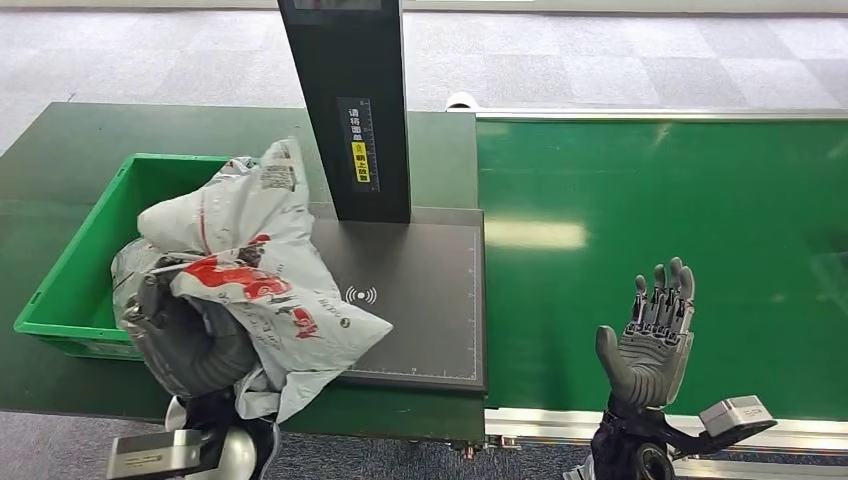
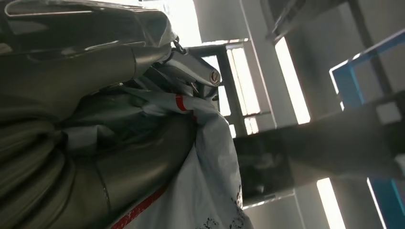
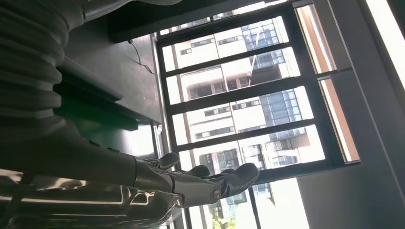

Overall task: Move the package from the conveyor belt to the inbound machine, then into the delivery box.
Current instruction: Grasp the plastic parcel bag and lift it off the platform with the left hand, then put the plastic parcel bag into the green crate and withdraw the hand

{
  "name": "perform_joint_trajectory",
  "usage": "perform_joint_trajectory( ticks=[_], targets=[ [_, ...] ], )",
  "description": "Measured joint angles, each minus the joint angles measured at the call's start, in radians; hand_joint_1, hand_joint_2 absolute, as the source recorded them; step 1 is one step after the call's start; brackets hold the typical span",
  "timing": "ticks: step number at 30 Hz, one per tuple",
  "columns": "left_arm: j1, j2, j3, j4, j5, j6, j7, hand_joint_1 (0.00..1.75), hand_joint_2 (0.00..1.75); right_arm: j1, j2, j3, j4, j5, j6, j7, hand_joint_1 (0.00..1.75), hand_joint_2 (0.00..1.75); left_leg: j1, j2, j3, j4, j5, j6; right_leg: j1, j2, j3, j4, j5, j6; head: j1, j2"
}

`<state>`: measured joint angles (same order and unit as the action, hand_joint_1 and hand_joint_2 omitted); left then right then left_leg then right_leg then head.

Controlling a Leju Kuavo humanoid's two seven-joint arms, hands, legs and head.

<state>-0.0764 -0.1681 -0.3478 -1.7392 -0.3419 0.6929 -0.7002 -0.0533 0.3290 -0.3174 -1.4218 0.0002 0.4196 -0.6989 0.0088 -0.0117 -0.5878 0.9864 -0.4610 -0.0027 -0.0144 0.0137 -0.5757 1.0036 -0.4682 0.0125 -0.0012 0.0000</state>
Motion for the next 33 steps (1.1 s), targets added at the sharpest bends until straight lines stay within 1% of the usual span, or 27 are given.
perform_joint_trajectory(
  ticks=[3, 6, 8, 11, 13, 16, 20, 22, 27, 28, 29, 31, 32, 33],
  targets=[
    [-0.026, 0.013, 0.096, -0.012, 0.040, 0.000, 0.001, 1.72, 1.75, 0.001, 0.004, -0.007, -0.001, 0.000, 0.000, 0.000, 0.00, 1.75, 0.000, 0.000, 0.001, 0.000, 0.001, 0.000, 0.000, 0.000, 0.001, 0.000, 0.000, 0.000, 0.000, 0.000],
    [-0.102, 0.038, 0.217, 0.065, 0.104, -0.017, 0.004, 1.74, 1.75, 0.000, 0.006, -0.008, -0.001, 0.000, 0.000, 0.000, 0.00, 1.75, 0.000, 0.000, 0.003, 0.000, 0.002, 0.000, 0.000, 0.000, 0.002, 0.000, 0.001, -0.001, 0.000, 0.000],
    [-0.173, 0.061, 0.300, 0.167, 0.124, -0.038, 0.004, 1.75, 1.75, -0.001, 0.006, -0.008, 0.000, 0.003, 0.000, 0.000, 0.00, 1.75, 0.000, 0.000, 0.003, 0.000, 0.003, -0.001, 0.001, 0.000, 0.002, 0.000, 0.002, -0.001, 0.000, 0.000],
    [-0.297, 0.098, 0.431, 0.372, 0.139, -0.069, 0.006, 1.75, 1.75, -0.009, 0.006, -0.005, 0.004, 0.009, -0.001, 0.000, 0.00, 1.75, 0.001, 0.001, 0.003, 0.000, 0.004, -0.002, 0.001, 0.001, 0.002, 0.000, 0.003, -0.003, 0.000, 0.000],
    [-0.353, 0.117, 0.496, 0.473, 0.142, -0.080, 0.006, 1.75, 1.75, -0.013, 0.006, -0.003, 0.007, 0.010, -0.002, 0.000, 0.00, 1.75, 0.001, 0.002, 0.003, 0.000, 0.004, -0.002, 0.002, 0.002, 0.001, 0.001, 0.004, -0.004, 0.000, 0.000],
    [-0.416, 0.133, 0.558, 0.593, 0.121, -0.080, 0.007, 1.73, 1.75, -0.017, 0.006, -0.003, 0.011, 0.011, -0.002, 0.000, 0.00, 1.75, 0.001, 0.001, 0.001, 0.000, 0.004, -0.003, 0.002, 0.001, 0.000, 0.001, 0.004, -0.004, 0.000, 0.000],
    [-0.525, 0.161, 0.642, 0.846, 0.036, -0.057, 0.028, 1.71, 1.75, -0.026, 0.007, -0.001, 0.019, 0.019, -0.002, 0.000, 0.00, 1.75, 0.001, 0.000, 0.000, 0.000, 0.004, -0.003, 0.001, 0.000, 0.000, 0.001, 0.003, -0.004, 0.000, 0.000],
    [-0.561, 0.172, 0.677, 0.949, 0.018, -0.057, 0.032, 1.69, 1.75, -0.027, 0.008, -0.001, 0.022, 0.023, -0.002, 0.000, 0.00, 1.75, 0.001, 0.001, 0.001, 0.000, 0.004, -0.003, 0.002, 0.001, -0.001, 0.001, 0.004, -0.004, 0.000, 0.000],
    [-0.635, 0.182, 0.732, 1.118, -0.040, -0.045, 0.053, 1.47, 1.75, -0.027, 0.009, -0.002, 0.028, 0.032, -0.002, 0.000, 0.00, 1.75, 0.001, -0.001, 0.001, 0.000, 0.004, -0.003, 0.001, -0.001, 0.001, 0.001, 0.003, -0.004, 0.000, 0.000],
    [-0.646, 0.184, 0.741, 1.141, -0.055, -0.040, 0.060, 1.33, 1.75, -0.027, 0.009, -0.002, 0.028, 0.033, -0.002, 0.000, 0.00, 1.75, 0.001, -0.001, 0.002, 0.000, 0.004, -0.003, 0.001, -0.001, 0.001, 0.001, 0.003, -0.004, 0.000, 0.000],
    [-0.657, 0.185, 0.749, 1.160, -0.070, -0.034, 0.069, 1.01, 1.75, -0.027, 0.009, -0.002, 0.029, 0.034, -0.002, 0.000, 0.00, 1.75, 0.001, -0.001, 0.002, 0.000, 0.004, -0.003, 0.001, -0.001, 0.002, 0.001, 0.003, -0.004, 0.000, 0.000],
    [-0.674, 0.186, 0.761, 1.195, -0.094, -0.024, 0.086, 0.28, 1.75, -0.027, 0.009, -0.003, 0.030, 0.035, -0.002, 0.000, 0.00, 1.75, 0.001, -0.001, 0.003, 0.000, 0.004, -0.003, 0.002, -0.001, 0.003, 0.001, 0.003, -0.004, 0.000, 0.000],
    [-0.681, 0.187, 0.766, 1.210, -0.101, -0.020, 0.093, 0.05, 1.75, -0.026, 0.009, -0.003, 0.031, 0.035, -0.002, 0.000, 0.00, 1.75, 0.001, -0.001, 0.003, 0.000, 0.004, -0.003, 0.002, -0.001, 0.003, 0.001, 0.003, -0.004, 0.000, 0.000],
    [-0.687, 0.188, 0.772, 1.223, -0.105, -0.019, 0.099, 0.00, 1.75, -0.026, 0.009, -0.003, 0.033, 0.036, -0.003, 0.000, 0.00, 1.75, 0.001, -0.001, 0.004, 0.000, 0.004, -0.003, 0.002, -0.001, 0.003, 0.001, 0.003, -0.004, 0.000, 0.000]
  ],
)
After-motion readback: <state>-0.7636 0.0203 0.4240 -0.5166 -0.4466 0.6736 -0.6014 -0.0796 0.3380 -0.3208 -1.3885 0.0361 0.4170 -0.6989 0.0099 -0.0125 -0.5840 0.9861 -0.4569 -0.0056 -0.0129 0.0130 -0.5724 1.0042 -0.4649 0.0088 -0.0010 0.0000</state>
